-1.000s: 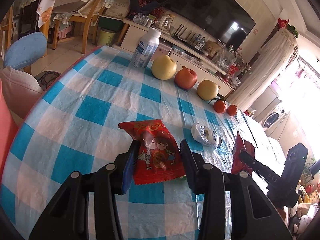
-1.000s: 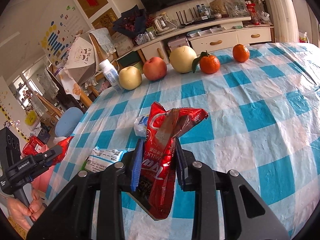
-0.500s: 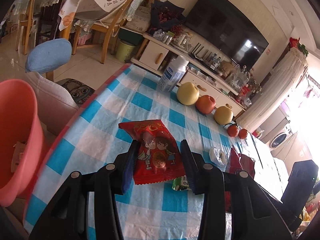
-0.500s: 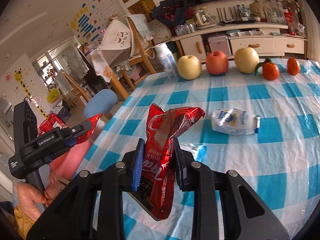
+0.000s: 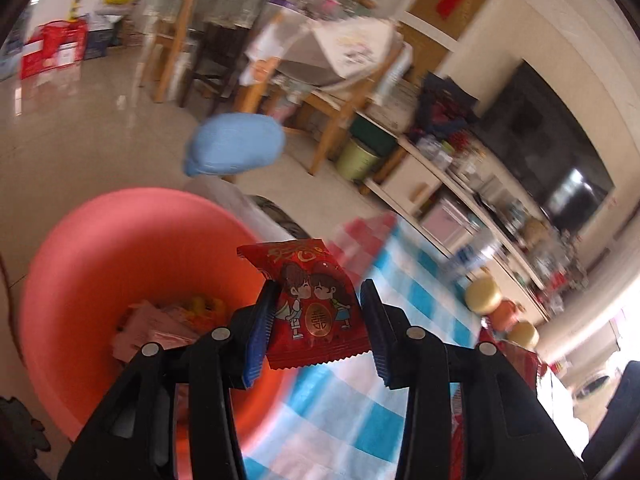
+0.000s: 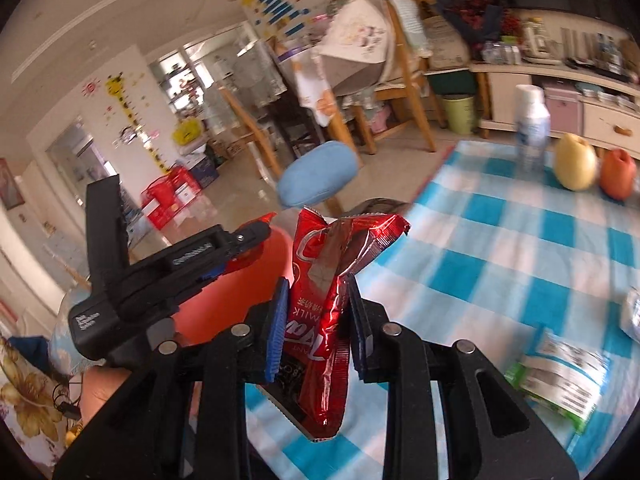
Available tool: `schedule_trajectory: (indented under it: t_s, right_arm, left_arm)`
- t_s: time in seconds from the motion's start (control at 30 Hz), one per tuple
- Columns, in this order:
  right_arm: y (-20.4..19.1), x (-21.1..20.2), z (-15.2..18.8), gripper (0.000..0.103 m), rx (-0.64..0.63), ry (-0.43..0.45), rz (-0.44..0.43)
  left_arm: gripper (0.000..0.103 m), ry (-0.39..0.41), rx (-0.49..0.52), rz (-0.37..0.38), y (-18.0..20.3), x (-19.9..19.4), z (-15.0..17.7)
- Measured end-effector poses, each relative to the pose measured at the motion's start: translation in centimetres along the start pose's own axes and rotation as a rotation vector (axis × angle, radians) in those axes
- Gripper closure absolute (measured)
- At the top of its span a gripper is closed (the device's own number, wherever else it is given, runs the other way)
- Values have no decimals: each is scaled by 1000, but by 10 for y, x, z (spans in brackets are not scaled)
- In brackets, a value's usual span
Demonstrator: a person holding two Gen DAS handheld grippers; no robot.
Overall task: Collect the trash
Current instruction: 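Carry both red packets over the pink bucket and open both grippers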
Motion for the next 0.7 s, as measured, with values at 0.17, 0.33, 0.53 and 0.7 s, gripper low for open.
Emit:
schedule_trajectory:
  t_s: [0.17, 0.33, 0.53, 0.7]
  right_arm:
    - [-43, 45, 3, 74, -42, -50, -40]
    - [-71, 85, 11, 73, -63, -102, -47]
    - [-73, 107, 18, 33, -53, -119, 1]
    - [-51, 88, 22, 20, -86, -63, 88]
  left_arm:
    - [59, 19, -117, -109, -69, -4, -10]
    - [58, 17, -230, -164, -117, -7, -10]
    - [21, 10, -282, -238, -148, -6, -9]
    - [14, 38, -330, -228, -148, -6, -9]
Point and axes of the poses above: each gripper's, at about its wrist camera, not at the fingertips, and x roughly the way its jaws point, y to its right, z to its underside, the point moved 10 cm from there along x, roughly the way its jaws point, and after that the axes turned 15 degrees about x, right-handed, at the moved point
